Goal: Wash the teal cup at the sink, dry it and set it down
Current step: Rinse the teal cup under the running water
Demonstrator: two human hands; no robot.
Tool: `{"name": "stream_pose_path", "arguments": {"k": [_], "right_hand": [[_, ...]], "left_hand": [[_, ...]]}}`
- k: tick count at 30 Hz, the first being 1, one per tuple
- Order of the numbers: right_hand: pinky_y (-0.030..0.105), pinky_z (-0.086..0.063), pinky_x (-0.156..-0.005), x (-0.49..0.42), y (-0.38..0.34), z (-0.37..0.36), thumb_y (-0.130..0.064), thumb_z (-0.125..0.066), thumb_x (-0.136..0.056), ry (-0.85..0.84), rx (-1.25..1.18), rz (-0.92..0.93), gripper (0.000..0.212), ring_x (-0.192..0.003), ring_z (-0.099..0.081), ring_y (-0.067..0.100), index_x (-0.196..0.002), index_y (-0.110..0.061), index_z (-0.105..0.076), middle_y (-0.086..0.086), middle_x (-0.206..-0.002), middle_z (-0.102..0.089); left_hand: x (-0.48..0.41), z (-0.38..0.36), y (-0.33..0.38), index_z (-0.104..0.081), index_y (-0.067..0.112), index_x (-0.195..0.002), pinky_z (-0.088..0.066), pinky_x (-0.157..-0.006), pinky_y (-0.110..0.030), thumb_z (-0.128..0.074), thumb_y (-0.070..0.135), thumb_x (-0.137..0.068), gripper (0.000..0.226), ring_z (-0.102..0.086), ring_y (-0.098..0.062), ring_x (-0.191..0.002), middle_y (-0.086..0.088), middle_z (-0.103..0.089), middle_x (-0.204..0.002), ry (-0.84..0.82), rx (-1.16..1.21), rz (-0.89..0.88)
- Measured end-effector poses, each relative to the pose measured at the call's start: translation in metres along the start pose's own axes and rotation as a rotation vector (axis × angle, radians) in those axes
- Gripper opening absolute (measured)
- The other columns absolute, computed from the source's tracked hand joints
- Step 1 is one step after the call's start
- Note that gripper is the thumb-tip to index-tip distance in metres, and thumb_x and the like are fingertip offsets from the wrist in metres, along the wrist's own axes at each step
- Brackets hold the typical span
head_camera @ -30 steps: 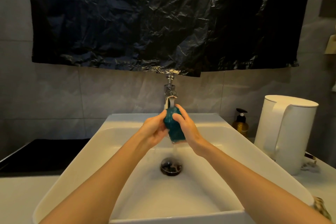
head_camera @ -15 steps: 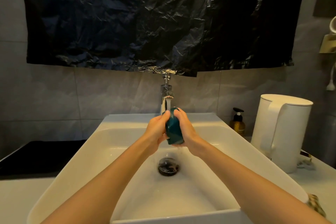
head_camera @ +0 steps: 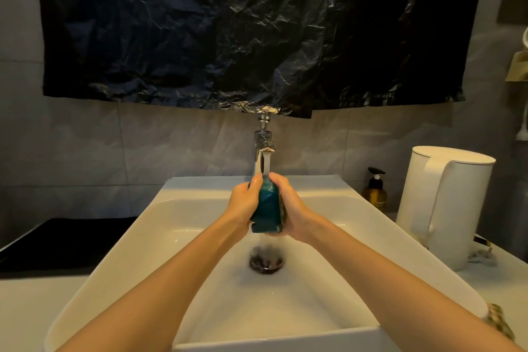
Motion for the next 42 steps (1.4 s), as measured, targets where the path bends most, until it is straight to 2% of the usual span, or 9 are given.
{"name": "stream_pose_path", "arguments": {"k": [3,7,12,18,23,29,32,35,42], "right_hand": [[0.041,-0.053,-0.085,0.000,0.001,0.002,-0.071,-0.040,-0.087,0.014,0.012,-0.007,0.059,-0.110,-0.058,0.027,-0.127,-0.029,-0.049,0.008,-0.123,-0.058],[0.053,-0.046,-0.098,-0.002,-0.004,0.007,-0.061,-0.045,-0.090,-0.123,0.100,0.129,0.048,-0.125,-0.046,0.032,-0.134,-0.056,-0.025,-0.002,-0.141,-0.038],[0.053,-0.052,-0.090,-0.004,-0.005,0.002,-0.066,-0.040,-0.090,-0.003,0.007,0.055,0.043,-0.112,-0.055,0.033,-0.124,-0.041,-0.042,0.009,-0.127,-0.052],[0.054,-0.049,-0.094,-0.009,-0.005,0.006,-0.058,-0.057,-0.085,-0.067,0.068,0.176,0.055,-0.117,-0.051,0.029,-0.133,-0.050,-0.033,-0.002,-0.128,-0.047],[0.052,-0.053,-0.088,-0.013,-0.008,-0.001,-0.067,-0.048,-0.086,0.056,-0.007,0.171,0.036,-0.115,-0.052,0.028,-0.117,-0.048,-0.046,0.001,-0.128,-0.049],[0.054,-0.053,-0.085,-0.009,-0.002,-0.001,-0.056,-0.073,-0.072,-0.072,-0.080,0.068,0.075,-0.118,-0.048,0.034,-0.134,-0.050,-0.030,0.003,-0.134,-0.041],[0.053,-0.055,-0.082,-0.006,-0.004,0.002,-0.046,-0.075,-0.075,-0.061,-0.077,0.089,0.070,-0.115,-0.049,0.033,-0.131,-0.043,-0.033,0.006,-0.130,-0.043],[0.050,-0.057,-0.080,-0.004,-0.011,0.005,-0.041,-0.068,-0.083,-0.030,0.017,0.224,0.054,-0.109,-0.054,0.030,-0.127,-0.043,-0.036,0.007,-0.126,-0.048],[0.026,-0.051,-0.092,0.003,-0.014,0.006,-0.038,-0.079,-0.075,-0.070,0.512,0.537,0.070,-0.117,-0.048,0.014,-0.128,-0.053,-0.037,-0.001,-0.135,-0.033]], "left_hand": [[0.002,-0.002,0.001,-0.055,0.015,-0.096,-0.051,-0.063,-0.027,-0.041,0.043,-0.097,0.031,-0.058,-0.018,-0.076,-0.003,-0.060,-0.085,0.016,-0.003,0.011],[-0.002,0.005,0.003,-0.052,0.015,-0.107,-0.050,-0.084,-0.038,-0.040,0.043,-0.097,0.033,-0.055,-0.027,-0.095,-0.008,-0.056,-0.100,0.062,0.029,0.043],[0.000,0.006,0.002,-0.054,0.014,-0.102,-0.053,-0.083,-0.037,-0.040,0.044,-0.097,0.034,-0.059,-0.028,-0.097,-0.010,-0.062,-0.102,0.034,0.007,0.027],[-0.001,0.013,0.006,-0.054,0.016,-0.105,-0.050,-0.083,-0.034,-0.039,0.045,-0.097,0.034,-0.057,-0.026,-0.101,-0.010,-0.060,-0.108,-0.003,0.023,-0.003],[0.003,0.013,0.009,-0.059,0.018,-0.090,-0.052,-0.075,-0.029,-0.039,0.042,-0.097,0.032,-0.061,-0.018,-0.088,-0.004,-0.064,-0.094,-0.084,0.012,-0.081],[0.002,0.014,0.006,-0.057,0.025,-0.086,-0.051,-0.066,-0.025,-0.040,0.045,-0.096,0.028,-0.058,-0.015,-0.085,-0.001,-0.062,-0.092,-0.076,0.013,-0.082],[0.003,0.012,0.004,-0.057,0.024,-0.089,-0.054,-0.069,-0.026,-0.042,0.046,-0.095,0.027,-0.059,-0.017,-0.088,-0.004,-0.064,-0.095,-0.103,0.001,-0.090],[0.004,0.008,0.007,-0.057,0.019,-0.101,-0.056,-0.072,-0.032,-0.042,0.045,-0.095,0.031,-0.061,-0.021,-0.091,-0.006,-0.063,-0.097,-0.143,0.048,-0.022],[-0.001,0.018,0.009,-0.060,0.014,-0.112,-0.054,-0.077,-0.042,-0.046,0.049,-0.092,0.043,-0.062,-0.028,-0.098,-0.013,-0.065,-0.108,-0.254,0.151,0.215]]}}
Point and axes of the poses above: each hand's wrist, its own x-axis away from the middle knuckle, its own z-axis out of the back of the hand, y = z × x, the point moved 3 cm from there along -x, towards the middle knuckle
